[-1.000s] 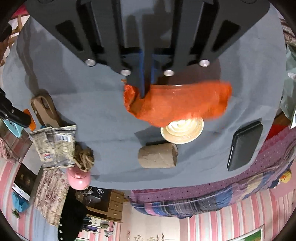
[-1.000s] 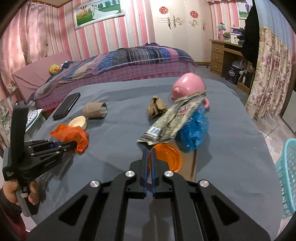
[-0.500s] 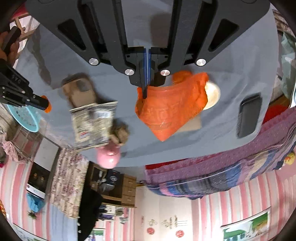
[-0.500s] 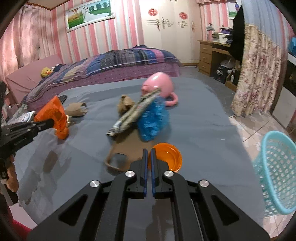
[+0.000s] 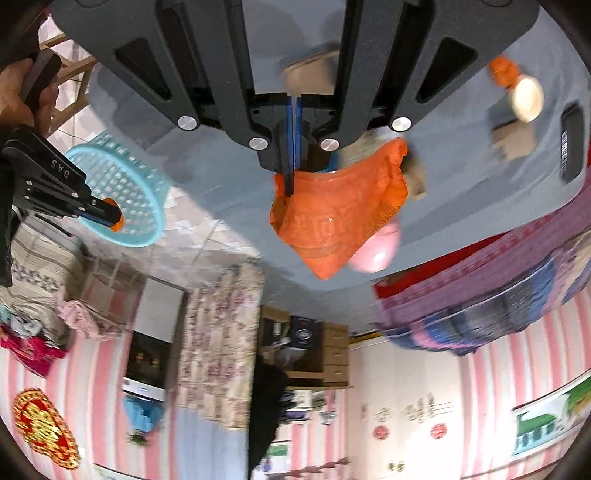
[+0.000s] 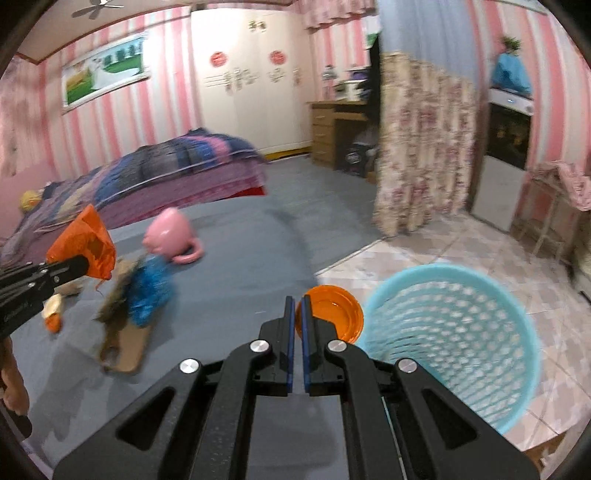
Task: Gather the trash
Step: 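Carry the mesh bag and orange lid in both tools over the basket, then open the left tool to drop the mesh bag while the right tool releases the lid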
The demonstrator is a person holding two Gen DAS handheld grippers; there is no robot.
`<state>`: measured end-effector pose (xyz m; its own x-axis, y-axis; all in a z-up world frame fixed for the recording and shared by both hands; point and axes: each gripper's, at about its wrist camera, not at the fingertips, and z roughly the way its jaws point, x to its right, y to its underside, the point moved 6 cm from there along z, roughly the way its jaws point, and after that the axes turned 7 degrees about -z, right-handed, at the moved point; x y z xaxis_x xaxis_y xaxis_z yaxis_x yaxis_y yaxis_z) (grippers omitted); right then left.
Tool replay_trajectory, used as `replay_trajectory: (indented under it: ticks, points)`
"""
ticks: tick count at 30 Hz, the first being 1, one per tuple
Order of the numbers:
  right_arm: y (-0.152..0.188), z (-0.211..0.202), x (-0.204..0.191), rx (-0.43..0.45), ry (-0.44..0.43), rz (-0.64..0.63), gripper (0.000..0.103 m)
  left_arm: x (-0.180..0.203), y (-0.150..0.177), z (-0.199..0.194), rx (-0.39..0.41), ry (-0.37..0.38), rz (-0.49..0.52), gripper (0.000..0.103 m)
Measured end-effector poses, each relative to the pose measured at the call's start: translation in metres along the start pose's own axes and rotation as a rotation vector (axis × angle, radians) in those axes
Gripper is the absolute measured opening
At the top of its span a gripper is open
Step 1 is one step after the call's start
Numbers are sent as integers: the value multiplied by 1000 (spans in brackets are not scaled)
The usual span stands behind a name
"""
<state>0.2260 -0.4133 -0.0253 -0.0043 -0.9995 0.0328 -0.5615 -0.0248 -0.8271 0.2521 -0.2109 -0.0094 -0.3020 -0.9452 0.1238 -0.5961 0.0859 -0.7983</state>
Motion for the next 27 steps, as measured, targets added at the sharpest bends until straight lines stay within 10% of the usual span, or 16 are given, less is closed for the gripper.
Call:
replay_trajectory:
  ticks: [27]
  points:
    - [38,-23,191,-16,269,256,4,217,7,111,-70,277,252,0]
